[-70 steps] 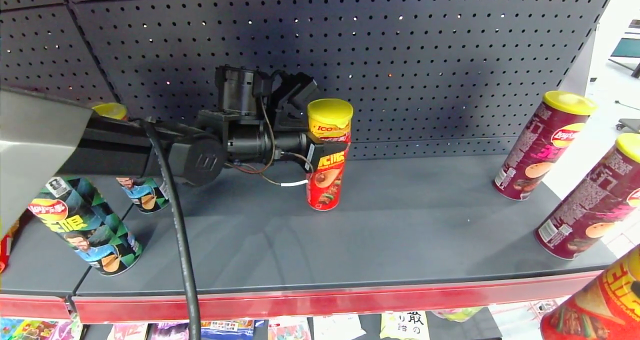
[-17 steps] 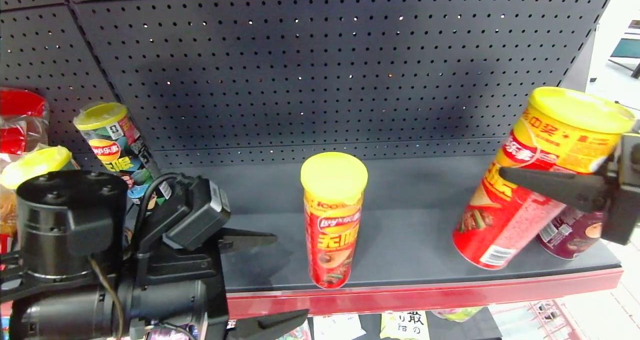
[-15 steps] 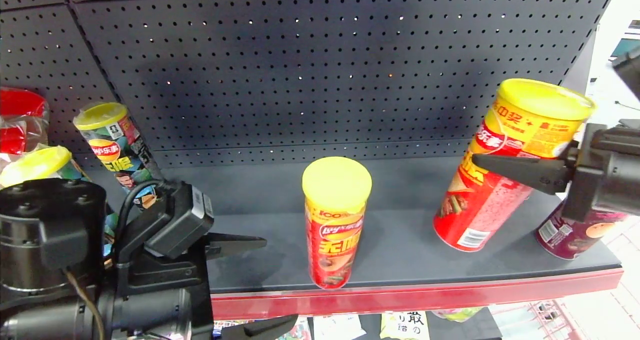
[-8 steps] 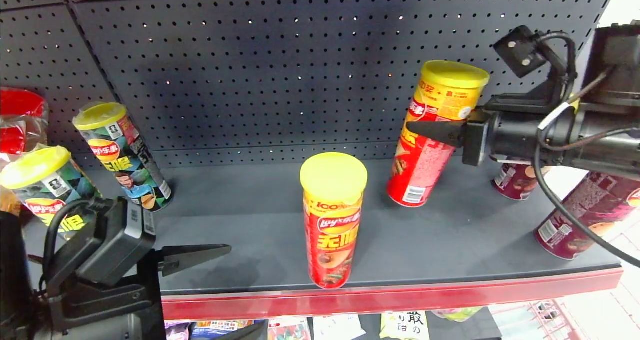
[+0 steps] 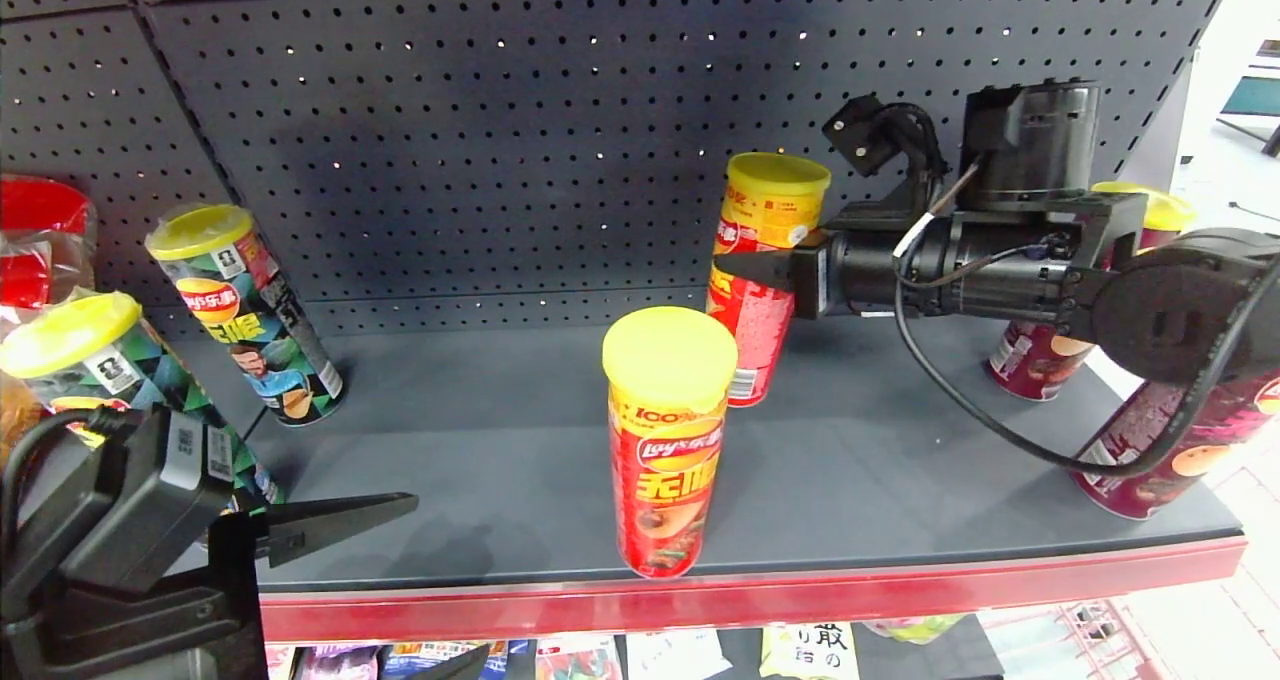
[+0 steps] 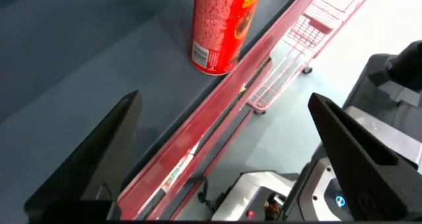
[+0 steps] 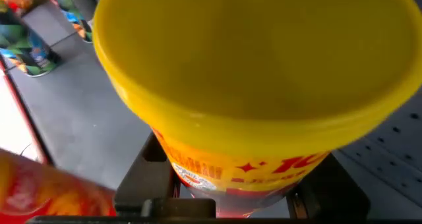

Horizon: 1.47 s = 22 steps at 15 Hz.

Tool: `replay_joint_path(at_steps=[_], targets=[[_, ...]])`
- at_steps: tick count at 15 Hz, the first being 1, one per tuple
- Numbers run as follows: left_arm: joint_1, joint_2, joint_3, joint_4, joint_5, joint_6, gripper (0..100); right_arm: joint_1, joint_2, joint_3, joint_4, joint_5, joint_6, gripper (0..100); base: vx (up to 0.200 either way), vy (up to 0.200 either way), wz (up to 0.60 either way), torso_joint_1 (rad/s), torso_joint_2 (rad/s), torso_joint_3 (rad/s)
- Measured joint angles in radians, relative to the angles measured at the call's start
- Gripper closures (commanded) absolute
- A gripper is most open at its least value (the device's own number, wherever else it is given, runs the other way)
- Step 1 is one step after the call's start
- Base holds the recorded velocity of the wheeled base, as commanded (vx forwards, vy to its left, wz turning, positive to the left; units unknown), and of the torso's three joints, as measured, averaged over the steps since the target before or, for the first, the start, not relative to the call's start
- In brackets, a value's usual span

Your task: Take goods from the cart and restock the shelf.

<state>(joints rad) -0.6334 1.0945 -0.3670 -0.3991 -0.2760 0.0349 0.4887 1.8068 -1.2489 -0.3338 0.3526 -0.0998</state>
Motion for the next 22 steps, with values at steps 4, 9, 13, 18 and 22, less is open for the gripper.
replay_joint_path(at_steps=[4,9,13,18,22], targets=[[0.043,-0.002,-0.02,-0.001,0.022,0.0,0,0.016,0.074,-0.059,-0.002,0.01,0.01,100,0.0,0.0,0.0,0.0,0.0,0.0],[0.062,-0.002,-0.025,-0.001,0.023,0.0,0,0.042,0.122,-0.081,-0.041,0.01,0.011,100,0.0,0.0,0.0,0.0,0.0,0.0],[0.063,-0.003,-0.028,-0.001,0.023,0.0,0,0.064,0.137,-0.064,-0.05,0.009,0.011,100,0.0,0.0,0.0,0.0,0.0,0.0],[0.063,-0.003,-0.027,-0.001,0.023,0.0,0,0.074,0.139,-0.046,-0.051,0.006,0.014,0,0.0,0.0,0.0,0.0,0.0,0.0],[0.063,0.0,-0.034,-0.001,0.021,0.0,0,0.082,0.106,0.011,-0.05,-0.011,0.049,0,0.0,0.0,0.0,0.0,0.0,0.0]])
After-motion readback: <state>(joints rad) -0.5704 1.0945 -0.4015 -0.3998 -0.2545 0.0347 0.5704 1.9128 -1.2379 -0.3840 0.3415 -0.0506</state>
